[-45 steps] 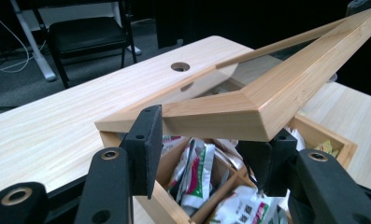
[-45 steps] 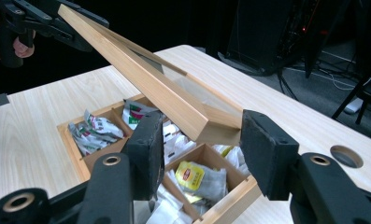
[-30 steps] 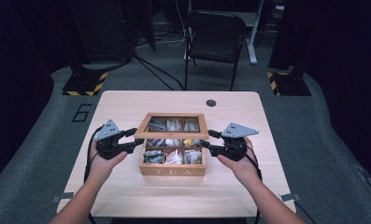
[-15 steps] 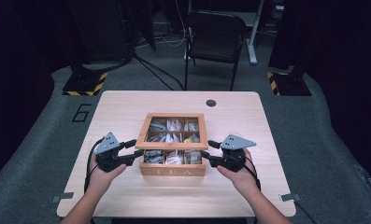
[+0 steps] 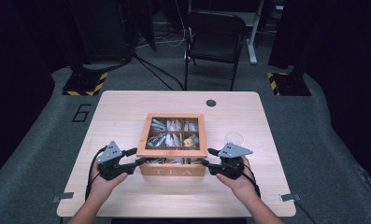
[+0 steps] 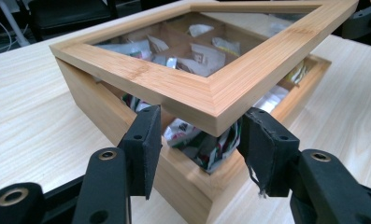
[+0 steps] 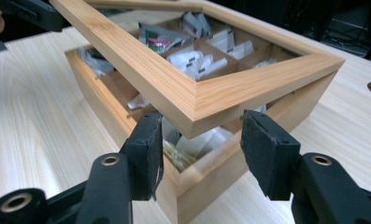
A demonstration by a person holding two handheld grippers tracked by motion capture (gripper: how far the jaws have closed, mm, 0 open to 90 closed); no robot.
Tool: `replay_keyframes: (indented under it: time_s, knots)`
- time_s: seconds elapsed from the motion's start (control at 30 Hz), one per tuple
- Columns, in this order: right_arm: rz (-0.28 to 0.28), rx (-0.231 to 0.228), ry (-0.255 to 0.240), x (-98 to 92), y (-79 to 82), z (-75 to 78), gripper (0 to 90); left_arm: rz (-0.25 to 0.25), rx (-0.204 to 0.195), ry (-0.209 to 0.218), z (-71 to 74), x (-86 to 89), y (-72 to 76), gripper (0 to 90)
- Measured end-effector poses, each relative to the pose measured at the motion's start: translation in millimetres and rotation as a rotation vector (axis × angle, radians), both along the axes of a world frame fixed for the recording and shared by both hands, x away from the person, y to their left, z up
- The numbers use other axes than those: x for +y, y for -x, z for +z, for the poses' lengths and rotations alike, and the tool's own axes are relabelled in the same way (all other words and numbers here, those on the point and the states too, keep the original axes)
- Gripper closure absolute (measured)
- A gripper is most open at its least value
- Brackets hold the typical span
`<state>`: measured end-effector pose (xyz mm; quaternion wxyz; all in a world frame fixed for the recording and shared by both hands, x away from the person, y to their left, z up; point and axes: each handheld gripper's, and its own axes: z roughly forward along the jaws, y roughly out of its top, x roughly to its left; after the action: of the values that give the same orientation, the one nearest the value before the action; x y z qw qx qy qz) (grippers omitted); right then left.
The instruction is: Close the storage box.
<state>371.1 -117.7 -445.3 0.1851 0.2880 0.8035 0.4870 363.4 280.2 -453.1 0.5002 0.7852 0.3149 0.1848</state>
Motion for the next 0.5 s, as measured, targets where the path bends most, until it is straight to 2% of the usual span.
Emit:
replay_keyframes:
  time_s: [0.13,0.2,0.33,0.5]
  knots:
    - [0.01,0.008,0.024,-1.7,1.8,-3.2,47.0,-0.01,0.007,0.008,-2.9,3.3,3.8,47.8]
    - [0.01,0.013,0.003,-4.5,3.6,-3.3,47.3,-0.006,0.011,0.023,-2.3,5.1,5.4,47.6]
    - [-0.007,0.024,-0.029,-13.1,3.8,1.2,47.3,0.002,0.008,0.025,-1.8,7.2,7.0,47.1]
    - [-0.018,0.027,-0.027,-19.4,4.1,-1.0,46.1,0.014,0.012,0.026,-2.8,10.2,6.2,46.6]
